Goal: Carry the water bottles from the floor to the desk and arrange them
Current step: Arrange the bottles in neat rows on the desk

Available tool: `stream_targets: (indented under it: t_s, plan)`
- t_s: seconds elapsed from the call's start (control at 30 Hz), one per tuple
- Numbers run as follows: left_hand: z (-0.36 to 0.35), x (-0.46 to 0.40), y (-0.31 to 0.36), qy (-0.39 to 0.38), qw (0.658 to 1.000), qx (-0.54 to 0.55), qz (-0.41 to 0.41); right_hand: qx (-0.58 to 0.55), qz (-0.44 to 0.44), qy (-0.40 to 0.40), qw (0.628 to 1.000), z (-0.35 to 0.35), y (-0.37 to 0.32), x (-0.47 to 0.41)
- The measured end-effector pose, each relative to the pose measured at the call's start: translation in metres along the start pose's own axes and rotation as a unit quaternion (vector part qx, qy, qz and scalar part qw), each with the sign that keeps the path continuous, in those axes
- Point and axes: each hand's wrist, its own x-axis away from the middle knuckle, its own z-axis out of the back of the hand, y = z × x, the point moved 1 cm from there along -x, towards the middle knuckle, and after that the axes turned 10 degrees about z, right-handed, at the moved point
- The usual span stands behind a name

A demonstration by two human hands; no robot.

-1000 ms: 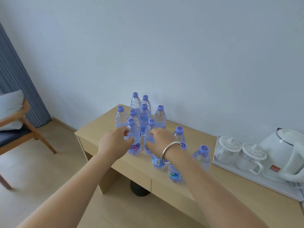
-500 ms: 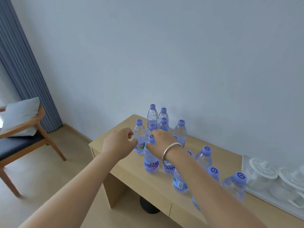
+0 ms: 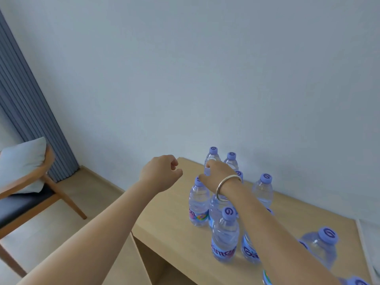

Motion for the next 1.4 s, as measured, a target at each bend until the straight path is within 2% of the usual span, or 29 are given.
stream_targets:
  t_s: [0.17, 0.47, 0.67, 0.83, 1.03, 1.17, 1.27, 1.4]
  plan:
    - [-0.013, -0.045, -0.012, -0.039, 0.999, 0.008, -0.016, -0.001, -0.058, -0.020, 0.998, -0.014, 0.008, -0.034]
    - [-0.031, -0.139, -0.037, -0.122, 0.987, -0.004, -0.107, -0.015, -0.153, 0.061, 0.986, -0.014, 0.016, -0.115]
    - [-0.039, -0.188, -0.056, -0.178, 0.969, -0.018, -0.168, -0.008, -0.287, 0.073, 0.955, -0.019, 0.023, -0.148]
    - [-0.055, -0.212, -0.069, -0.215, 0.958, -0.022, -0.187, -0.015, -0.337, 0.078, 0.938, -0.028, 0.028, -0.173]
    - [-0.073, -0.234, -0.068, -0.245, 0.952, -0.020, -0.183, 0.028, -0.391, 0.061, 0.918, -0.038, 0.044, -0.198]
    - [-0.086, -0.241, -0.065, -0.272, 0.946, -0.020, -0.178, 0.055, -0.394, 0.034, 0.917, -0.045, 0.057, -0.202]
    - [-0.101, -0.243, -0.065, -0.306, 0.937, -0.020, -0.170, 0.044, -0.345, 0.019, 0.937, -0.046, 0.063, -0.205]
    - [-0.120, -0.242, -0.071, -0.333, 0.929, -0.009, -0.158, 0.011, -0.279, 0.049, 0.959, -0.053, 0.065, -0.207]
